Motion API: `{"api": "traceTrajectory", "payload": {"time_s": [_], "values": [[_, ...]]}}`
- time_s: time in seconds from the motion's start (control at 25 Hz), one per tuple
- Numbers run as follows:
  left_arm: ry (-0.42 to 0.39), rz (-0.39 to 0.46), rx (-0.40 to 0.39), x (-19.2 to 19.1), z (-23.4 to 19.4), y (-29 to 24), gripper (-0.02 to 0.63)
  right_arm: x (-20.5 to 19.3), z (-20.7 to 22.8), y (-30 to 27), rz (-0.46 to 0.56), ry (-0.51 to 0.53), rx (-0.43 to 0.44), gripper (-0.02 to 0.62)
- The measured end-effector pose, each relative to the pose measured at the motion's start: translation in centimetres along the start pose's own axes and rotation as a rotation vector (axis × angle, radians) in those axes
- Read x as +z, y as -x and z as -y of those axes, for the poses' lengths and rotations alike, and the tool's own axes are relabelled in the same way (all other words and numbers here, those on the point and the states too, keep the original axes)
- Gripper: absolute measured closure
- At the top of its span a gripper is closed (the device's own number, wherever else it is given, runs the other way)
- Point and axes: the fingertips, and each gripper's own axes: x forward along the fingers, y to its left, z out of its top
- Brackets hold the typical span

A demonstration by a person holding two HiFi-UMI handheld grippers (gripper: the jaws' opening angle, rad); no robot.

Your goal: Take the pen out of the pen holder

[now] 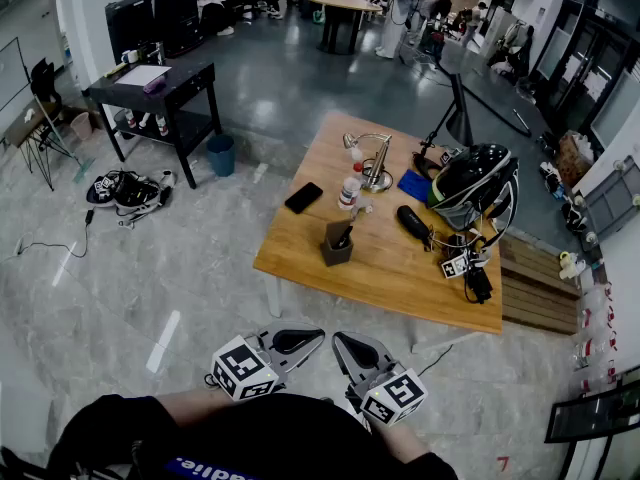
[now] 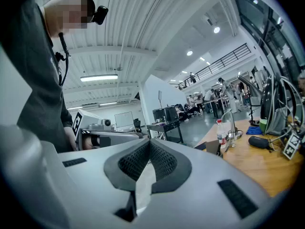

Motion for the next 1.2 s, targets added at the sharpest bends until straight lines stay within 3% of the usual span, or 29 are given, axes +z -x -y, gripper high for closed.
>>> {"api": "traceTrajectory", "payload": {"time_s": [0.68,1.2], "values": [[0.004,-0.011,0.027,-0.4,-0.3,-1.4,0.597,-0.3,1.3,0.4,0.010,-0.036,0.023,0.589],[-0.010,0.020,0.171,0.0,-3.0,-5.1,0.597,-1.2,6.8,0.2,-0.056,-0.061,0.106,0.589]]}}
